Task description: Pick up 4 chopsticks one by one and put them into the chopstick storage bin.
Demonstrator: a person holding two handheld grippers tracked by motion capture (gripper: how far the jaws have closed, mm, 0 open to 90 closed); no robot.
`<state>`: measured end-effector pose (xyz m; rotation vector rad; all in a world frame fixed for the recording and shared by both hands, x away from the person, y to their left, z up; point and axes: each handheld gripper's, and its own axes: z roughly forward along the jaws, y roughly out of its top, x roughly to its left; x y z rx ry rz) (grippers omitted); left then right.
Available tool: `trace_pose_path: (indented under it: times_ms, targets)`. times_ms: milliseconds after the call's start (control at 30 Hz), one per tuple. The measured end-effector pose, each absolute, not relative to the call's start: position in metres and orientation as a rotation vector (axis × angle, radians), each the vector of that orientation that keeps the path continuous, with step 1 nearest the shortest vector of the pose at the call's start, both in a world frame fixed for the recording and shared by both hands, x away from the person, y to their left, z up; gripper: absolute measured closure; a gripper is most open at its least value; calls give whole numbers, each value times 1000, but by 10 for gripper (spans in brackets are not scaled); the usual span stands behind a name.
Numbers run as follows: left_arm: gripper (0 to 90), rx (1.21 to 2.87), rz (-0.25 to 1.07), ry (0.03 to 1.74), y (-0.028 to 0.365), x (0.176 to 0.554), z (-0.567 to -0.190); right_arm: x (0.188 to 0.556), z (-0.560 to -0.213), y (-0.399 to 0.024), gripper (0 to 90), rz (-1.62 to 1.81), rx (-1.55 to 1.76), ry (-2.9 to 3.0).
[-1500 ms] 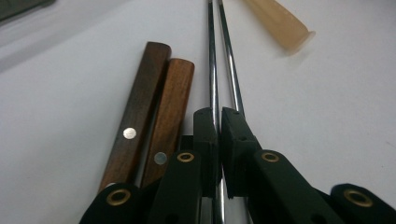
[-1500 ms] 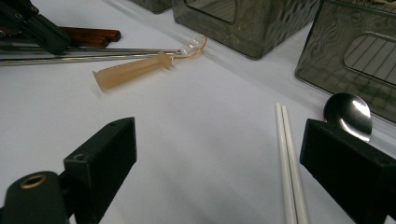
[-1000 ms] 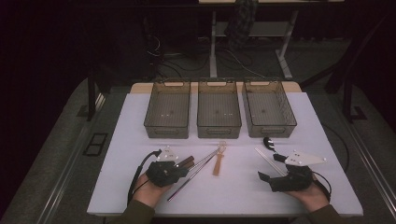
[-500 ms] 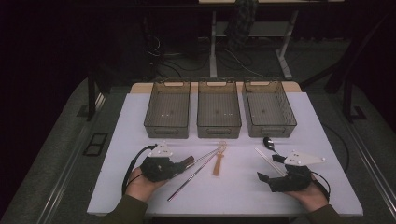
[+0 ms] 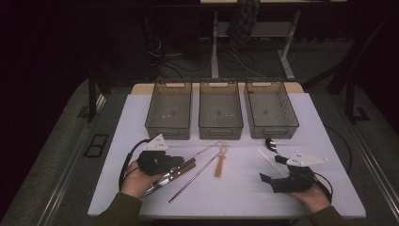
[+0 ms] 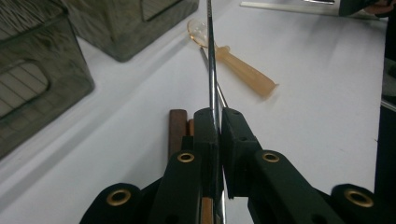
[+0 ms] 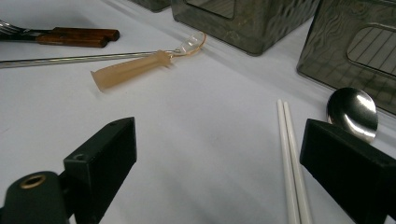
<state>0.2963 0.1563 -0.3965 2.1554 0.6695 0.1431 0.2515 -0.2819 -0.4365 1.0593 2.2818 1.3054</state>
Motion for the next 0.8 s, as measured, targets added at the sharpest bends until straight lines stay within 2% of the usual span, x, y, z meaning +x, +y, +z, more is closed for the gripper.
trace_pose_path:
  times_ms: [800]
  targets:
    - [843,2037,216,730,168,338,-372,252,-439,-281,105,1289,1067,2289]
